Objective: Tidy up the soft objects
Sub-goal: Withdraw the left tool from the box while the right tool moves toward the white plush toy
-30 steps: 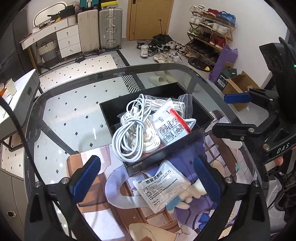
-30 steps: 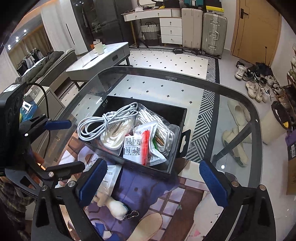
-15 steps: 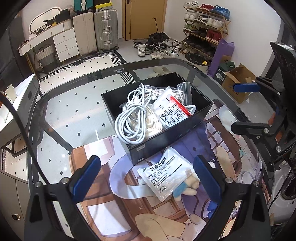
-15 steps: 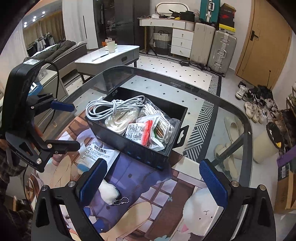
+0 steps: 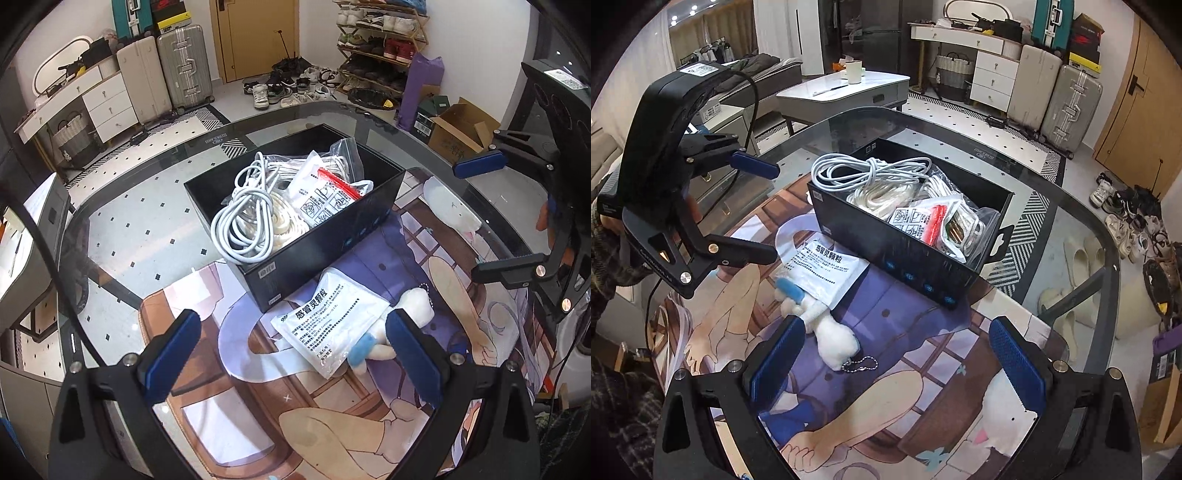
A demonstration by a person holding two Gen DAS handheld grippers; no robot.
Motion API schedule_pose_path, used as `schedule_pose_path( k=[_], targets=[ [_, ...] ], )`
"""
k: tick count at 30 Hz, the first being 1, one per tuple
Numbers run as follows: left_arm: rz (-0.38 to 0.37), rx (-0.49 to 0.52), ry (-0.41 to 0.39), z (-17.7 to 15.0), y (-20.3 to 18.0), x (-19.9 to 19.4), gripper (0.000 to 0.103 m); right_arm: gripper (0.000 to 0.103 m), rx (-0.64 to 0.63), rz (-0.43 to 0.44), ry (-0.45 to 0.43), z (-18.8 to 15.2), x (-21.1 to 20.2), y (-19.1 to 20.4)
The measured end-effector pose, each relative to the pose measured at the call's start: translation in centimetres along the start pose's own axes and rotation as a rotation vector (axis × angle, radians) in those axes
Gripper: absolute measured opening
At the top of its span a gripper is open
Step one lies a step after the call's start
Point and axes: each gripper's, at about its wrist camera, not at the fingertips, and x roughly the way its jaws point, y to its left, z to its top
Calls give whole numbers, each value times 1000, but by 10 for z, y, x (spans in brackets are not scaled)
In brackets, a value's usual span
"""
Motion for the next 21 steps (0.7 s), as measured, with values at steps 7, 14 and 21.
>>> schedule_pose_path(
  k=[7, 14, 21],
  targets=[
    [-38, 88, 19, -5, -7, 0, 101, 102, -117, 46, 49, -4, 5, 20],
    [-116, 183, 50, -8, -9, 2, 101, 101, -289, 128, 118, -5, 13, 46],
    [-188, 235, 48, -8, -8, 4, 101, 101, -366, 181, 165, 2, 27, 57]
  ],
)
